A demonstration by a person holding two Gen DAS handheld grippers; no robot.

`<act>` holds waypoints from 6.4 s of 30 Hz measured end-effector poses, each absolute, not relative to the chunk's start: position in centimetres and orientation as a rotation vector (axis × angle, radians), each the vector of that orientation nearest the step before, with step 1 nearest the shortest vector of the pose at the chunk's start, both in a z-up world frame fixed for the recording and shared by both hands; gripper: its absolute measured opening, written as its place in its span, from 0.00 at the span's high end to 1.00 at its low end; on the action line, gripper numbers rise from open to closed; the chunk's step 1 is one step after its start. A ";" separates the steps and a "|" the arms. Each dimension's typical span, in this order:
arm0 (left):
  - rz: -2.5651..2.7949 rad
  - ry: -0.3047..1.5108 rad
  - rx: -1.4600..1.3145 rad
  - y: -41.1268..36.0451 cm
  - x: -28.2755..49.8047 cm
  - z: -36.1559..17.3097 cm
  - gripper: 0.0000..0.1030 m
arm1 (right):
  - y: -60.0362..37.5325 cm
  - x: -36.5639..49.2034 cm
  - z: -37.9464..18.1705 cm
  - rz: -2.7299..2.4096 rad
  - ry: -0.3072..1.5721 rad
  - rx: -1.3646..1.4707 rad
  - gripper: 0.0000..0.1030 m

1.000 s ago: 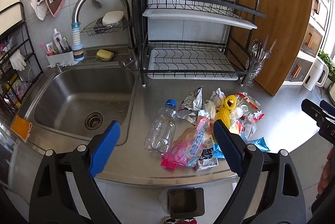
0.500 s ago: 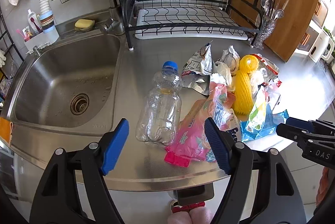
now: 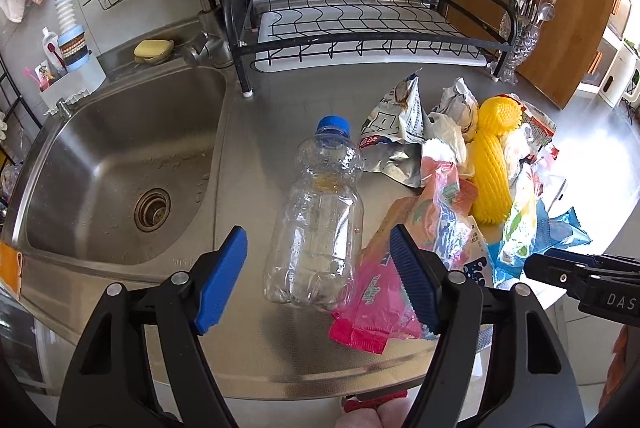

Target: Collect trash

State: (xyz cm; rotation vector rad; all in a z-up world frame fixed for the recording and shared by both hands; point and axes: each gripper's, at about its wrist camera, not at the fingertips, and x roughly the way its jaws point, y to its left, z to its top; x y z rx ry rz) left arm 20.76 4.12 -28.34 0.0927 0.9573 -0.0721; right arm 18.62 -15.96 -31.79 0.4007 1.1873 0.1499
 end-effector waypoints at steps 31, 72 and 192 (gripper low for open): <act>-0.080 1.047 0.071 4.5 24.9 -32.7 0.36 | -16.0 22.8 -33.8 0.021 1.157 0.333 0.46; -0.045 0.940 0.048 4.8 19.4 -24.4 0.43 | -16.5 18.3 -25.7 0.049 1.012 0.204 0.94; -0.103 1.211 -0.109 0.0 1.3 -61.7 0.08 | -15.3 8.4 -60.1 0.142 1.264 0.364 0.48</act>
